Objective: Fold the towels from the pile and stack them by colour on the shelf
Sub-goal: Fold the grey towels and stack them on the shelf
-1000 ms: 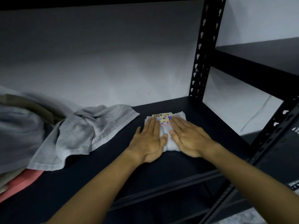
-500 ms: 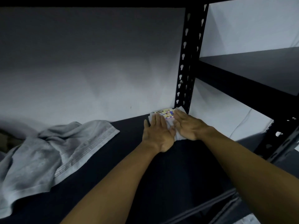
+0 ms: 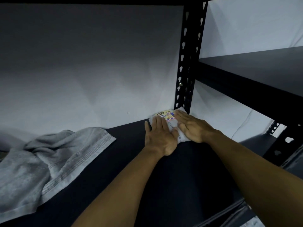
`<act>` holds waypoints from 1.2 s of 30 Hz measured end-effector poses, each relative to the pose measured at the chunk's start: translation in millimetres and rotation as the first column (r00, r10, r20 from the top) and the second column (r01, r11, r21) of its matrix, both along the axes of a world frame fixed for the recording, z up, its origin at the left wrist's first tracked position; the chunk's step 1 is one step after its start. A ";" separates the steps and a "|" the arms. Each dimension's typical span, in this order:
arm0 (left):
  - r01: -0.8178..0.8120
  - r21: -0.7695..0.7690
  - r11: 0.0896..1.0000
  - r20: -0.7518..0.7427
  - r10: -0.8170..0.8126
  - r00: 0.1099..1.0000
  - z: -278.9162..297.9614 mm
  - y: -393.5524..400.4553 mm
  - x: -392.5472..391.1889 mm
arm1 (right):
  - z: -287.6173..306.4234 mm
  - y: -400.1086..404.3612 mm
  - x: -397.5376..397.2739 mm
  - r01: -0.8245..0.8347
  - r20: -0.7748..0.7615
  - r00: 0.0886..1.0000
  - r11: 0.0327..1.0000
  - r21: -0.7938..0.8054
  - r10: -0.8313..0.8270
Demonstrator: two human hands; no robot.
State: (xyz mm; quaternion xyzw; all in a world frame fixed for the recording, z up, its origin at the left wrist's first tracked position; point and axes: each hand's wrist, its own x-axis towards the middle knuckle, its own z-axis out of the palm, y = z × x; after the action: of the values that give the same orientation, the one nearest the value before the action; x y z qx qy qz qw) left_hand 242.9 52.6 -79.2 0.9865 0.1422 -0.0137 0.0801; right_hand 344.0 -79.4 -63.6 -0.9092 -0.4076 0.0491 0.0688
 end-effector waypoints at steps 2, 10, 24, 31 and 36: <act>-0.006 -0.036 0.999 -0.004 0.006 1.000 0.5 -0.7 2.4 | 0.3 0.6 2.1 -0.005 -0.017 1.000 1.000 0.013 0.005; -0.006 -0.115 0.993 0.009 0.007 1.000 -0.7 1.2 4.2 | 2.1 1.8 3.2 -0.003 -0.023 1.000 1.000 -0.004 0.003; -0.086 0.020 0.996 0.185 0.081 0.980 41.5 80.2 -149.4 | 12.4 52.9 -55.8 -0.094 0.188 0.982 0.821 0.563 -0.016; -0.288 0.292 0.912 0.122 0.264 0.957 61.2 146.2 -262.7 | 16.2 178.9 -180.0 -0.411 -0.044 0.881 0.807 0.424 0.472; -0.137 0.275 0.952 -0.098 0.170 0.981 60.2 176.3 -312.9 | -0.4 218.7 -218.9 -0.583 -0.138 0.753 0.749 0.313 0.643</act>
State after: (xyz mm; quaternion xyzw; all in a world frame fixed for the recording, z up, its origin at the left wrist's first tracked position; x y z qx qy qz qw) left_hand -70.0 228.9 -19.0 0.9716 0.2235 -0.0475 -0.0616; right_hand 125.2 139.3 -64.0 -0.6941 -0.6767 0.1251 0.2113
